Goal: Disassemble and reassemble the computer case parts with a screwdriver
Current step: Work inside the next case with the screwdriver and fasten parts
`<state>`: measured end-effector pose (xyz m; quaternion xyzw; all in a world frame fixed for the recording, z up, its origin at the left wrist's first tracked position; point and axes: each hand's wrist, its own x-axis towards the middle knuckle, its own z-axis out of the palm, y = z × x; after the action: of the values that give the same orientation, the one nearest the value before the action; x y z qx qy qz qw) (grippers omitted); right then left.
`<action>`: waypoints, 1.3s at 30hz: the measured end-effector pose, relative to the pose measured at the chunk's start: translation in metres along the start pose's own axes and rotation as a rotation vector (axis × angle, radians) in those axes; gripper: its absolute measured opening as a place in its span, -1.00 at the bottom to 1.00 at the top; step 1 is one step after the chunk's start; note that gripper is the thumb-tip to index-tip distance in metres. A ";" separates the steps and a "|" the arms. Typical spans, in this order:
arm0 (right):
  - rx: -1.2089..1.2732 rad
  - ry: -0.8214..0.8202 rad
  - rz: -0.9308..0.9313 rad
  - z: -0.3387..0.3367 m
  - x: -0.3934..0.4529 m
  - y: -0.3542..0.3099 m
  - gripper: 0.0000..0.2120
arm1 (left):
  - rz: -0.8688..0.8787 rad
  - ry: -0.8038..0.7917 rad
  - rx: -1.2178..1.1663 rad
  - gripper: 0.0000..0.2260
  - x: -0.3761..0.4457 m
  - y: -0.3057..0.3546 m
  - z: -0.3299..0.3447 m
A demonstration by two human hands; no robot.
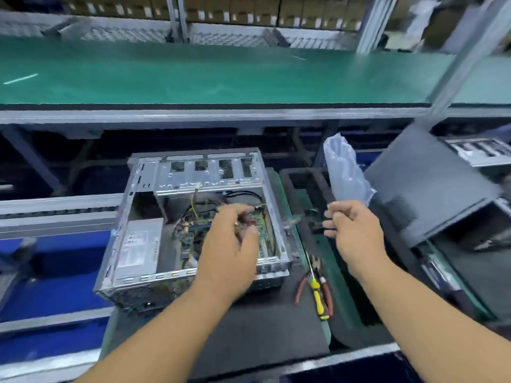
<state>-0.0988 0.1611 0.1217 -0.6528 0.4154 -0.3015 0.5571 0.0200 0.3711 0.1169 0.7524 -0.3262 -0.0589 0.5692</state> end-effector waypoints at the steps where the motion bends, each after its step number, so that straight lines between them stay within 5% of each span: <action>1: -0.010 0.030 0.041 -0.014 -0.006 0.011 -0.74 | 0.007 -0.056 -0.038 -0.79 -0.007 0.004 0.014; 9: -0.405 -0.132 0.171 -0.061 -0.020 0.096 -0.82 | -0.117 -0.332 0.126 -0.84 -0.038 0.011 0.083; 18: -0.775 -0.466 0.066 -0.039 0.009 0.145 -0.77 | -0.455 -0.382 0.410 -0.76 -0.054 -0.012 0.178; 22: -0.837 -0.533 0.028 -0.032 0.018 0.155 -0.73 | -0.596 -0.254 0.378 -0.77 -0.050 -0.028 0.198; 26: -0.674 -0.564 0.129 -0.032 0.030 0.156 -0.72 | -0.719 -0.103 0.238 -0.84 -0.037 -0.036 0.213; 32: -0.397 -0.499 0.177 -0.046 0.042 0.154 -0.63 | -0.728 0.099 0.346 -0.80 0.007 -0.046 0.231; 39: -0.244 -0.498 0.213 -0.071 0.038 0.157 -0.60 | -0.785 0.000 0.723 -0.80 0.044 -0.058 0.239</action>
<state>-0.1741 0.0885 -0.0203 -0.7215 0.3650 -0.0198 0.5880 -0.0312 0.1588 -0.0050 0.9659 -0.0197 -0.1514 0.2089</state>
